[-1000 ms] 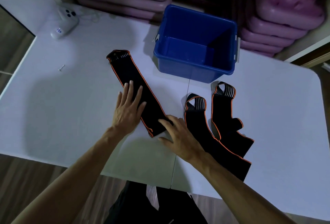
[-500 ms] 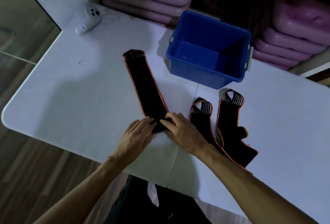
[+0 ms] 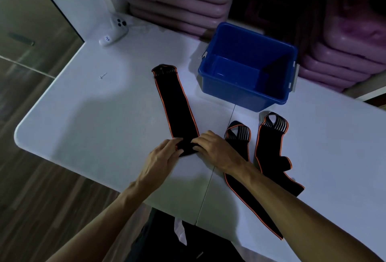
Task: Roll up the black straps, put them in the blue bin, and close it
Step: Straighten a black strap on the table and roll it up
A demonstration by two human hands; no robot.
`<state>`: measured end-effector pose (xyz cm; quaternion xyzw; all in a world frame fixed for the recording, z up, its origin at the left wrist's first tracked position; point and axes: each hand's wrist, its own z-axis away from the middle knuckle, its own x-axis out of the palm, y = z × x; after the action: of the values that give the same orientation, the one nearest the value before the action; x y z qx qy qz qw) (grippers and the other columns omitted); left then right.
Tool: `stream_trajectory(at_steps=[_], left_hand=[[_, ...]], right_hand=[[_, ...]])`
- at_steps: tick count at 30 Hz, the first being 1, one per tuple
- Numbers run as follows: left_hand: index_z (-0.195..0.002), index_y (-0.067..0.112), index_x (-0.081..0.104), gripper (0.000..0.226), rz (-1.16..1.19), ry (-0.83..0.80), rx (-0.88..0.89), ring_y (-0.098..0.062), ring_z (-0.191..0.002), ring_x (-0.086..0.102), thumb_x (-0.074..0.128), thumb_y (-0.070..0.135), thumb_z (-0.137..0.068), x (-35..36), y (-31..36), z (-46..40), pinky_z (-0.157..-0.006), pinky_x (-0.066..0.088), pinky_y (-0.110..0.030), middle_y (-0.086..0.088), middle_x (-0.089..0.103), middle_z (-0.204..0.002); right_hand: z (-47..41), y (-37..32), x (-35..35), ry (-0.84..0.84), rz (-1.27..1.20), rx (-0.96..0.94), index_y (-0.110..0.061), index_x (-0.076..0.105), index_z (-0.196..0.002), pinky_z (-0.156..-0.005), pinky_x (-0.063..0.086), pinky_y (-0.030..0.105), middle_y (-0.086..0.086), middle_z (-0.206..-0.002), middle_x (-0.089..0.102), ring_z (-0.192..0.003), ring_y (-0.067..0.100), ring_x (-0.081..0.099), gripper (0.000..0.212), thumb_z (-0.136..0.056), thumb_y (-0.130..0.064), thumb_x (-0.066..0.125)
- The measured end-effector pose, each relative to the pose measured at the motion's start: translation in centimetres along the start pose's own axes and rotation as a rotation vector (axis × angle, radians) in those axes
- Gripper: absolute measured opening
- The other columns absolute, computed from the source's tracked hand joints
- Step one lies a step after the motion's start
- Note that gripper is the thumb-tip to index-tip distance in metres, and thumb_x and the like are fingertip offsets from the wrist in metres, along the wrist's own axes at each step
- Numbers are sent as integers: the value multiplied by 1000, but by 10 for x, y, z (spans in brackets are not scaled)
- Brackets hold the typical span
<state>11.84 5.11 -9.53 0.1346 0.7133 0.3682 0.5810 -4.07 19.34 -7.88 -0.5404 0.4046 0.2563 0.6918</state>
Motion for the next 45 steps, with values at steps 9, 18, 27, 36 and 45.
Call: stream_trajectory(at_steps=[9,18,27,36,45], left_hand=[[-100,4,67,30,-151,50,71,-23,-74,67,54,30,-92,0,3,-2,-69,45,-20,-7,70,-99],[-103,9,69,55,-96,-31,57,-23,-94,67,27,45,-101,-6,3,0,-79,55,-31,-7,67,-113],[-88,7,69,31,-22,51,-98,-24,-67,53,48,30,-95,4,-3,-18,-63,40,-29,-6,65,-73],[-82,12,65,7,45,48,-184,-17,-59,60,69,18,-85,-2,-8,-34,-56,50,-35,-1,66,-70],[-92,10,66,9,-157,152,-52,-23,-77,57,62,17,-88,1,0,-23,-62,50,-35,-6,61,-89]], right_hand=[[-8,4,-1,-77,28,-31,-7,60,-119,-77,52,46,9,-110,62,-97,26,54,27,-100,-24,52],[-4,4,-5,-79,-41,-57,-4,63,-112,-81,52,44,11,-105,68,-95,28,60,25,-92,-19,64],[-18,7,8,22,-8,14,-4,68,-109,-72,51,44,11,-93,57,-89,27,52,23,-96,-20,59],[-10,-4,19,190,-33,128,-15,64,-108,-76,50,39,3,-104,57,-93,22,49,31,-100,-36,43],[5,12,14,69,270,-26,-17,57,-132,-75,50,44,9,-130,55,-109,31,51,51,-87,-39,68]])
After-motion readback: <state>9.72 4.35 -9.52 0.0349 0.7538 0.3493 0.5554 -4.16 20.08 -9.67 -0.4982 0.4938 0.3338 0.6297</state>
